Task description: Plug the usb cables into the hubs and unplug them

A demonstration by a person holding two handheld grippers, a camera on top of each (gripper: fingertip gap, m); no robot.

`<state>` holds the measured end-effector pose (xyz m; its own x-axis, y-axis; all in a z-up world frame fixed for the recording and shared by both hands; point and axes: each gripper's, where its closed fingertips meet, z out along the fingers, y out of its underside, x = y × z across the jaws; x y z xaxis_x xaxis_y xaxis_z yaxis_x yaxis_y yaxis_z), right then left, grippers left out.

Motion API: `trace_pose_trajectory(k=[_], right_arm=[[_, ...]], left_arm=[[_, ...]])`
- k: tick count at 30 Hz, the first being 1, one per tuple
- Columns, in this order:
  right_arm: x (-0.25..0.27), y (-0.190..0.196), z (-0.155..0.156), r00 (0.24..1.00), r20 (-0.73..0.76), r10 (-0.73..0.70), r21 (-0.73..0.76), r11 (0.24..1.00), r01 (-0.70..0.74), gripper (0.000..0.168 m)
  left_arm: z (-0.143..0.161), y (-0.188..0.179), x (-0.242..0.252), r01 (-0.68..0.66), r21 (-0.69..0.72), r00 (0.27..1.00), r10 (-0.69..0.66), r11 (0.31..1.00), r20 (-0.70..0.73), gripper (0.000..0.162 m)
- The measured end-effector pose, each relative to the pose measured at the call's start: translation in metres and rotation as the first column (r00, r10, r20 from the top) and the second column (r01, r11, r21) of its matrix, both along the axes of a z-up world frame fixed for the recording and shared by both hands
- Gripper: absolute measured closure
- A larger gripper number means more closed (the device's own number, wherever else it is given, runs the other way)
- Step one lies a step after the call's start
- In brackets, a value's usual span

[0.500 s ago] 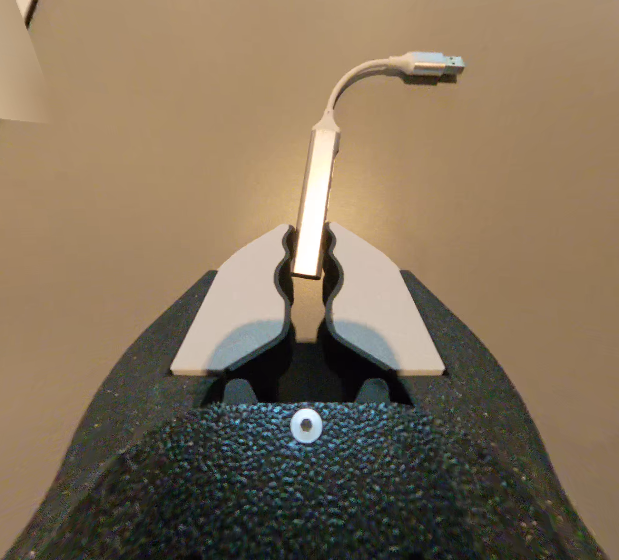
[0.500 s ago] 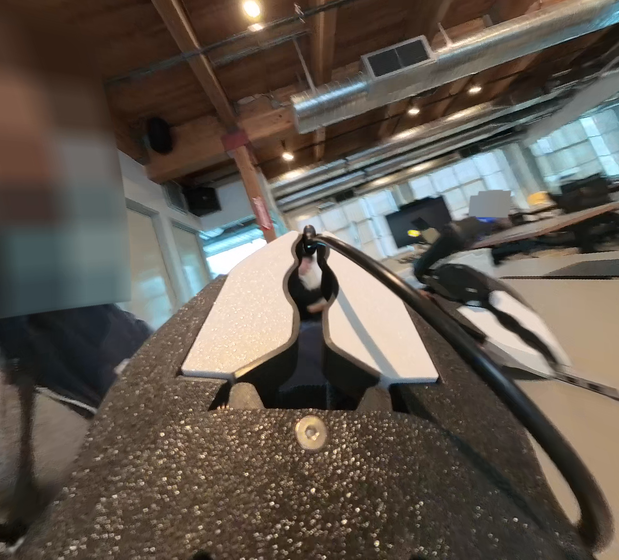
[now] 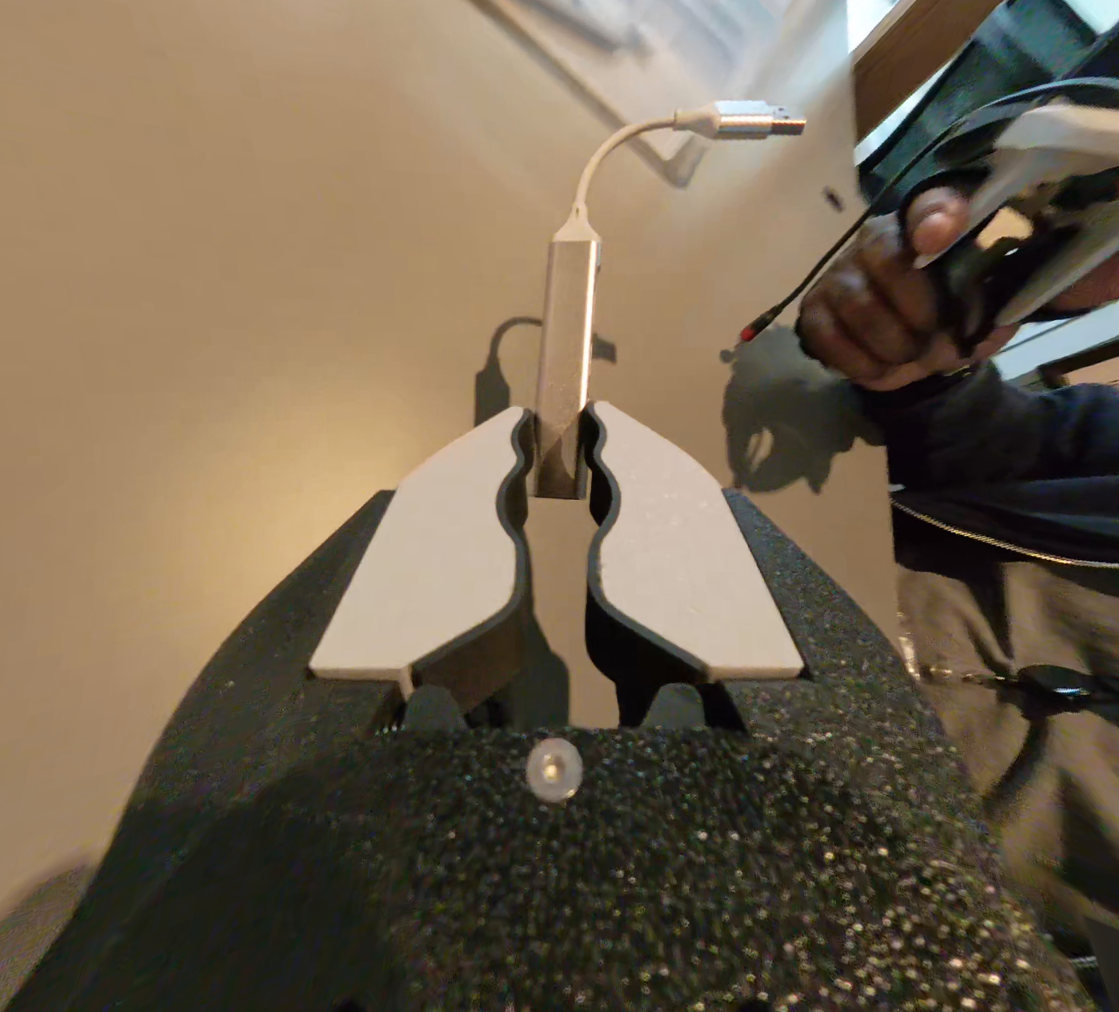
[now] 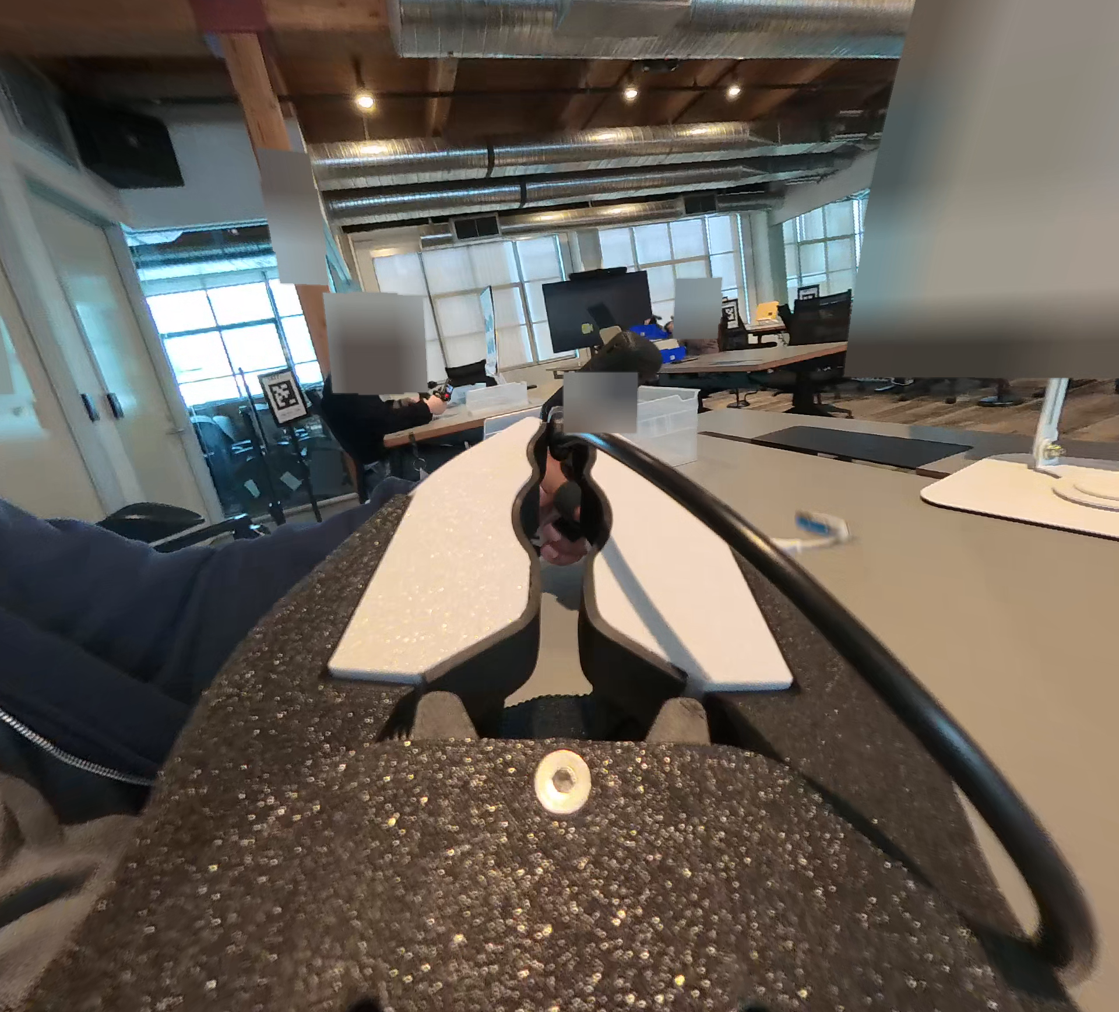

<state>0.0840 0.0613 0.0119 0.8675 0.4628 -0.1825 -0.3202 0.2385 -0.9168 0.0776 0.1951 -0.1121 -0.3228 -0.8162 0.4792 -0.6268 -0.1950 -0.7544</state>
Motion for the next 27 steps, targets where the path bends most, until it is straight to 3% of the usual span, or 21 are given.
trace_pose_trajectory(k=[8,13,18,22,27], right_arm=[[-0.01,0.0,-0.002,1.0,-0.018,0.025,-0.009,1.0,-0.025,0.161],[-0.003,-0.003,0.002,0.982,-0.157,0.101,0.017,0.995,-0.099,0.161],[0.0,-0.013,0.013,0.874,-0.367,0.317,0.148,0.948,-0.282,0.161],[-0.002,-0.016,0.016,0.788,-0.44,0.431,0.218,0.903,-0.371,0.161],[-0.012,-0.011,0.013,0.847,-0.367,0.384,0.177,0.923,-0.342,0.161]], left_arm=[[0.017,-0.018,0.003,0.013,-0.091,0.997,-0.006,0.996,0.078,0.147],[0.035,-0.03,0.004,-0.043,-0.12,0.985,0.063,0.992,0.163,0.147],[0.064,-0.061,-0.006,-0.126,-0.152,0.923,0.172,0.98,0.344,0.147],[0.081,-0.081,-0.016,-0.166,-0.155,0.854,0.221,0.974,0.47,0.147],[0.08,-0.089,-0.016,-0.16,-0.139,0.868,0.206,0.977,0.451,0.146]])
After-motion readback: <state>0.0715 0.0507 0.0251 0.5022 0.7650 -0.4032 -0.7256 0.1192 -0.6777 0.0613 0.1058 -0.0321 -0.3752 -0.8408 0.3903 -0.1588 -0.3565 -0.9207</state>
